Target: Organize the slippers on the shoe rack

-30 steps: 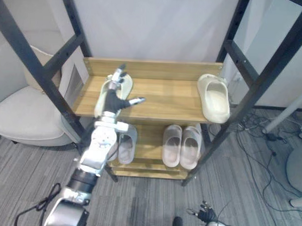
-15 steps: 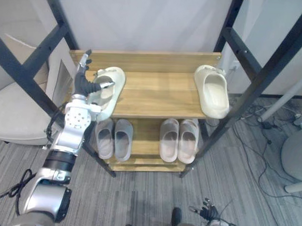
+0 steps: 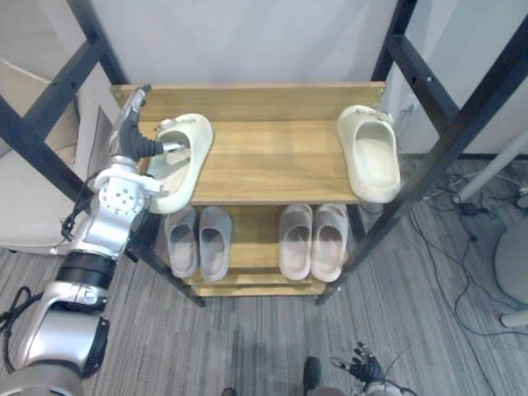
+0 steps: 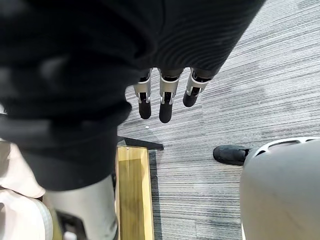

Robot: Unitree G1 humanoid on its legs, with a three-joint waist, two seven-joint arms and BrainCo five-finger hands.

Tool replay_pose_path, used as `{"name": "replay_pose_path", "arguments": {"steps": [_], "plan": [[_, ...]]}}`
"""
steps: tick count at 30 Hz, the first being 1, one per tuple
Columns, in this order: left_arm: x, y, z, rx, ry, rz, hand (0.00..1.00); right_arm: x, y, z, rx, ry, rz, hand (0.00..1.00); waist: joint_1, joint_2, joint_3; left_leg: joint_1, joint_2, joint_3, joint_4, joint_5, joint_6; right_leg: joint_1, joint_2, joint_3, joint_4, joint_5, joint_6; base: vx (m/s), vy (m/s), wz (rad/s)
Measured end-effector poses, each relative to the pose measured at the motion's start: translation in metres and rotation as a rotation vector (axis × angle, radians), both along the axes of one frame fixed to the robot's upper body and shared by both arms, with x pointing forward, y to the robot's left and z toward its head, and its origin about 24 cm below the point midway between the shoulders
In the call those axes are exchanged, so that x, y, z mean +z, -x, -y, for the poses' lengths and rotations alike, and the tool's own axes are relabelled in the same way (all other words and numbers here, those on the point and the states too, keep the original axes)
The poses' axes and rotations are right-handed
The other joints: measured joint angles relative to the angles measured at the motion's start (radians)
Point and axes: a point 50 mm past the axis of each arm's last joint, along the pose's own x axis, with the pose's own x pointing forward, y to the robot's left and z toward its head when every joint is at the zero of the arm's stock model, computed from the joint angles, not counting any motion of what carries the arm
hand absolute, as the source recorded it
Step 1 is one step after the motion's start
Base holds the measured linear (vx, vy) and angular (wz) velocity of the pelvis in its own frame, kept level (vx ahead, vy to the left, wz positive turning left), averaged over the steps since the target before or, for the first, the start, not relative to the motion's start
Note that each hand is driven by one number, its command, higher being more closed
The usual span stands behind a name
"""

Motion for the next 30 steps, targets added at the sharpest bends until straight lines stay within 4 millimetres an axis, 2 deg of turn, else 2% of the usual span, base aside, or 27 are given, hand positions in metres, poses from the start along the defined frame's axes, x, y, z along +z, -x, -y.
{"name": "replay_pose_path", "arguments": {"steps": [6, 14, 15, 21, 30], "plan": [[0.007, -0.003, -0.008, 0.034, -0.066, -0.018, 0.0, 0.001, -0.001, 0.0, 0.001, 0.0, 0.007, 0.0, 0.0, 0.004, 0.003, -0.014, 0.0, 0.004, 0.001, 0.0, 0.0, -0.014, 0.001, 0.005, 0.002, 0.004, -0.001, 0.0, 0.0, 0.0], [0.005, -0.01, -0.01, 0.067, -0.15, -0.068, 0.0, 0.003, -0.004, -0.001, 0.004, 0.0, 0.021, 0.0, 0.0, 0.016, 0.01, -0.013, 0.0, 0.015, 0.002, 0.0, 0.0, -0.02, 0.001, 0.018, 0.002, 0.007, -0.002, -0.01, -0.006, -0.04], [0.005, -0.01, -0.01, 0.067, -0.153, -0.072, 1.0, 0.003, -0.004, -0.001, 0.005, 0.001, 0.023, 0.0, 0.0, 0.018, 0.011, -0.013, -0.001, 0.021, 0.002, -0.001, 0.001, -0.023, 0.002, 0.023, 0.002, 0.008, -0.001, -0.03, -0.009, -0.15], [0.005, -0.013, -0.01, 0.07, -0.213, -0.107, 1.0, 0.004, -0.005, -0.002, 0.004, -0.001, 0.03, 0.0, 0.0, 0.02, 0.013, -0.014, -0.001, 0.042, 0.002, -0.002, 0.001, -0.035, 0.003, 0.044, 0.002, 0.013, -0.001, -0.02, -0.009, -0.11], [0.013, -0.017, -0.003, 0.063, -0.201, -0.081, 1.0, 0.004, -0.006, -0.003, 0.004, -0.003, 0.034, 0.0, -0.006, 0.02, 0.014, -0.015, -0.003, 0.055, 0.0, -0.004, 0.003, -0.047, 0.005, 0.06, 0.002, 0.017, -0.001, -0.01, -0.006, -0.05]]}}
